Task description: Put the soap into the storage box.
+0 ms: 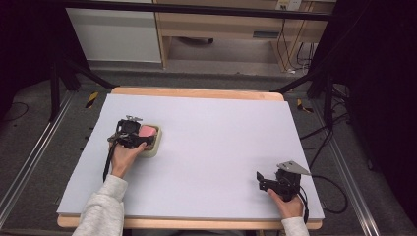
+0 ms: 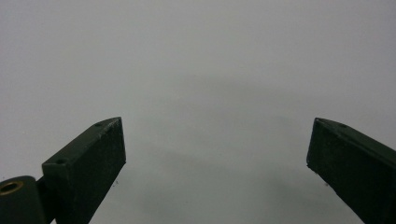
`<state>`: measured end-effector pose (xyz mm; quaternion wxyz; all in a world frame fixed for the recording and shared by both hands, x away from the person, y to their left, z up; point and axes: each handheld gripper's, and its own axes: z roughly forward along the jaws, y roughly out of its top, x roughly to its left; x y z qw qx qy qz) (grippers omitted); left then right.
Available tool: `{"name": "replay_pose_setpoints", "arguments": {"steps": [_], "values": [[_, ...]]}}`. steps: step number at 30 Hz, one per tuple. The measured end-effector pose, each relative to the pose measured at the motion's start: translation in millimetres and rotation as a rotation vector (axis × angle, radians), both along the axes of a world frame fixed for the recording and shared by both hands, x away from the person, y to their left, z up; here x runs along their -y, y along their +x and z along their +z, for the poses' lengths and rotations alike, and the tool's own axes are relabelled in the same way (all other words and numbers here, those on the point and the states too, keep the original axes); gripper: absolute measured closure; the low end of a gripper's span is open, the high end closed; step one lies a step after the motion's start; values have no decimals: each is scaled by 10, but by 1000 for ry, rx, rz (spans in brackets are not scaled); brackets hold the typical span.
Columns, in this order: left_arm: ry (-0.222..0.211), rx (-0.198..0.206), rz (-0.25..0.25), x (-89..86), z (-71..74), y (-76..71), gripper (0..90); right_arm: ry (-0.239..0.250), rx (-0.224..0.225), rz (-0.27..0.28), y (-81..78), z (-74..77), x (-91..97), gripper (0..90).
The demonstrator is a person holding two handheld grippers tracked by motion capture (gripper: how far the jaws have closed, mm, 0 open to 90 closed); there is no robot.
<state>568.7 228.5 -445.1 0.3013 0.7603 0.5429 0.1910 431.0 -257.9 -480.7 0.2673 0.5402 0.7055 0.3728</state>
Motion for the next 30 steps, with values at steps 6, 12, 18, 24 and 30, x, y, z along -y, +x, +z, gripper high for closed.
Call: {"name": "replay_pose_setpoints", "arguments": {"steps": [6,12,18,24,30], "values": [[2,1,-1,17,-3,-4,373,-2,1,0,-1,0,0,48],[2,6,7,12,-12,1,373,-4,2,2,0,-1,1,48],[-4,8,8,22,-42,9,372,-4,2,2,-1,-1,1,48],[-3,13,11,24,-46,9,372,1,-1,2,-5,3,1,48],[-4,32,8,16,-29,-2,348,2,0,3,-7,5,2,48]]}}
